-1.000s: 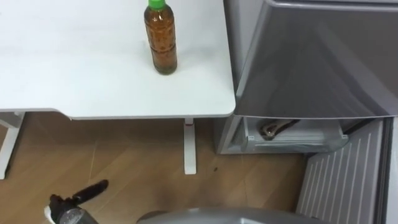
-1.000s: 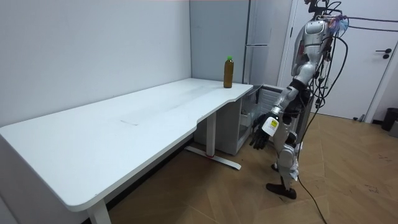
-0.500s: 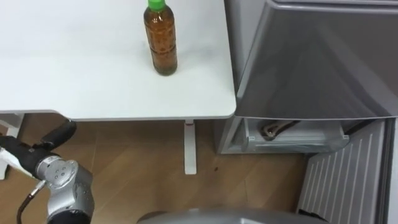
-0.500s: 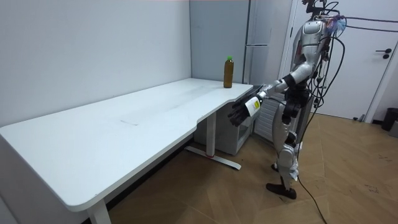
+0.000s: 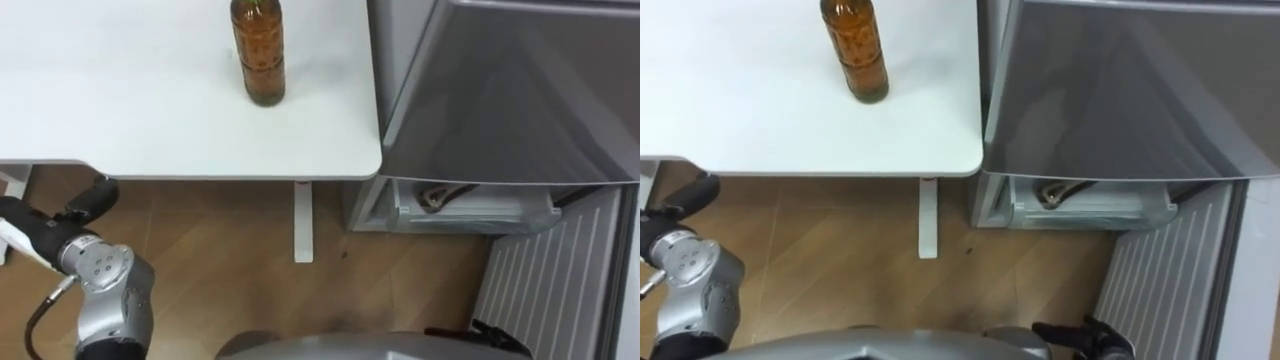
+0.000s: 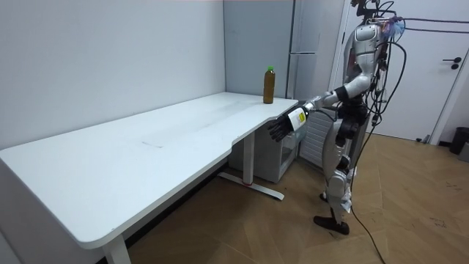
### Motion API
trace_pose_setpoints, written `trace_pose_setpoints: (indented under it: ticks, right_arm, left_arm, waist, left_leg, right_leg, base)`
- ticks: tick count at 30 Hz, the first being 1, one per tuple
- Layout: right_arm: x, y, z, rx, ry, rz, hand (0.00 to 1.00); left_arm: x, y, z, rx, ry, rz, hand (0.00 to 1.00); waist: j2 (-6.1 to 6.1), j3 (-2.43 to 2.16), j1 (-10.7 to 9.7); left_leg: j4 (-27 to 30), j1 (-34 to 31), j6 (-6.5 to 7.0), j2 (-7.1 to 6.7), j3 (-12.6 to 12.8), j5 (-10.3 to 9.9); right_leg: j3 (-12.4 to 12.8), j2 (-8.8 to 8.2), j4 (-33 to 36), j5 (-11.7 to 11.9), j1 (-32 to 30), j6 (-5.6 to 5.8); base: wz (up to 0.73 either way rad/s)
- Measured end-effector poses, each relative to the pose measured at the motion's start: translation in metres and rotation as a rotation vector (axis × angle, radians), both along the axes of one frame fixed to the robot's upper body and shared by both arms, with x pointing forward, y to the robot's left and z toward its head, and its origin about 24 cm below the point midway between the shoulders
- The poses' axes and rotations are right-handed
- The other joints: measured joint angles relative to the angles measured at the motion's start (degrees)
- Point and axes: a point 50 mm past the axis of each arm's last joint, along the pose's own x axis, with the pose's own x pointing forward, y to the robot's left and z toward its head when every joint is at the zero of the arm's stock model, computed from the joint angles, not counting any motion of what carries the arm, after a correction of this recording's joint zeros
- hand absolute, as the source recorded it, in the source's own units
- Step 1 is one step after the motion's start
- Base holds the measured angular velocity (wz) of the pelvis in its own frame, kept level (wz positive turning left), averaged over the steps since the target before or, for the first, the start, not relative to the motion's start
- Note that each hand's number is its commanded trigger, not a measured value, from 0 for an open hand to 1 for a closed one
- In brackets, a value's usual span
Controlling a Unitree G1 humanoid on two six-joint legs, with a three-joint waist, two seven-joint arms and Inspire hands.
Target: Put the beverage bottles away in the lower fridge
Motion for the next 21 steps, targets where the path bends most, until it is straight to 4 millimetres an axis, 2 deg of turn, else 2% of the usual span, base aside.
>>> trace_pose_setpoints:
  ticks: [6, 10, 17, 21]
  right_arm:
    - [0.0047, -0.0001, 0.0006, 0.006, -0.02, 0.001, 0.0]
    - [0.0048, 0.0001, 0.0007, 0.015, -0.024, 0.003, 0.0]
    - [0.0037, -0.0027, 0.0013, 0.015, -0.025, -0.01, 0.0]
    - [0.0026, -0.0028, 0.0013, 0.016, -0.026, -0.011, 0.0]
  left_arm:
    - [0.0035, 0.0009, 0.0028, 0.034, 0.015, -0.048, 0.0]
    - [0.0034, 0.0017, 0.0024, 0.027, 0.018, -0.05, 0.0]
    - [0.003, 0.0059, 0.002, 0.023, 0.045, -0.068, 0.0]
    - [0.003, 0.0064, 0.0019, 0.016, 0.042, -0.072, 0.0]
  waist:
    - [0.36, 0.24, -1.3]
    - [0.51, 0.33, -1.3]
    - [1.22, 0.79, -1.5]
    - [1.13, 0.74, -1.5]
  left_leg:
    - [1.8, -2.0, 0.0, -0.03, -0.6, -0.3]
    - [1.8, -1.9, 0.01, -0.02, -0.6, -0.3]
    - [1.7, -1.5, 0.02, 0.01, -0.6, -0.3]
    - [1.6, -1.5, 0.03, -0.02, -0.6, -0.3]
  right_leg:
    - [-0.6, 0.02, 0.1, 0.1, -0.8, -0.05]
    - [-0.2, 0.03, 0.2, 0.1, -0.8, -0.05]
    - [0.2, 0.06, 0.2, 0.2, -0.7, -0.03]
    - [0.4, 0.06, 0.2, 0.2, -0.6, -0.03]
  base:
    - [0.08]
    - [-0.01]
    - [-0.01]
    - [0.0]
